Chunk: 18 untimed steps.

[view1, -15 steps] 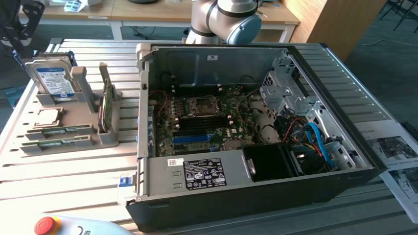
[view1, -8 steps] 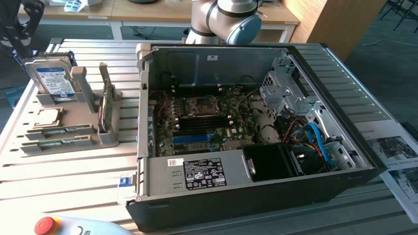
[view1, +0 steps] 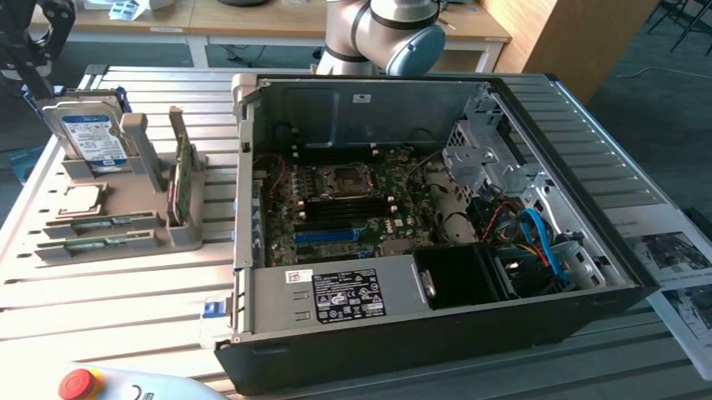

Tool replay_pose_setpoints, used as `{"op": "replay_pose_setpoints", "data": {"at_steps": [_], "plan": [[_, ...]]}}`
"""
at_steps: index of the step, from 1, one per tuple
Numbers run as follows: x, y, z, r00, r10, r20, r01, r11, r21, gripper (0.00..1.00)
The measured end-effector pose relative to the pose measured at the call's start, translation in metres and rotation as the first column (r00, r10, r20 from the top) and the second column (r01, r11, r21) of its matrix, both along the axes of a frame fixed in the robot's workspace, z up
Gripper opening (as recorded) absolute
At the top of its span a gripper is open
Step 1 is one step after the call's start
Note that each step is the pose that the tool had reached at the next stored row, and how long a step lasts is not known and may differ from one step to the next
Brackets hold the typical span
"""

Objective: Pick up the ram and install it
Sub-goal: 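Pick up the ram and move it above insertion slot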

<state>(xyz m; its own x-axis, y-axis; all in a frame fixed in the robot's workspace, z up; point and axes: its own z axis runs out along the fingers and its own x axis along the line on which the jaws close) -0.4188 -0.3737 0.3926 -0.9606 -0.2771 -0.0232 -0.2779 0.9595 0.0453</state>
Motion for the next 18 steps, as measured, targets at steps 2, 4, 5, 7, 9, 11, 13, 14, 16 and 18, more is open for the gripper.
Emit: {"op": "replay_pose_setpoints", "data": {"at_steps": [2, 4, 5, 7, 9, 11, 13, 14, 16, 18], "plan": [[0.0, 0.0, 0.0, 0.9995, 0.031, 0.0, -0.031, 0.9995, 0.0001, 0.11], [0.0, 0.0, 0.0, 0.9981, 0.062, 0.0, -0.062, 0.9981, 0.0, 0.11], [0.0, 0.0, 0.0, 0.997, 0.077, 0.0001, -0.077, 0.997, 0.0, 0.11], [0.0, 0.0, 0.0, 0.9944, 0.106, 0.0, -0.106, 0.9944, 0.0, 0.11], [-0.0001, 0.0, 0.0, 0.991, 0.134, 0.0, -0.134, 0.991, 0.0, 0.11], [-0.0001, 0.0, 0.0, 0.9864, 0.165, -0.0001, -0.165, 0.9864, 0.0, 0.11], [-0.0001, 0.0, 0.0, 0.9808, 0.195, 0.0, -0.195, 0.9808, 0.0, 0.11], [-0.0001, 0.0, 0.0, 0.9776, 0.21, 0.0, -0.21, 0.9776, 0.0, 0.11], [-0.0001, 0.0, 0.0, 0.9708, 0.24, 0.0, -0.24, 0.9708, 0.0, 0.11], [-0.0001, 0.0, 0.0, 0.9628, 0.27, 0.0, -0.27, 0.9628, 0.0, 0.11]]}}
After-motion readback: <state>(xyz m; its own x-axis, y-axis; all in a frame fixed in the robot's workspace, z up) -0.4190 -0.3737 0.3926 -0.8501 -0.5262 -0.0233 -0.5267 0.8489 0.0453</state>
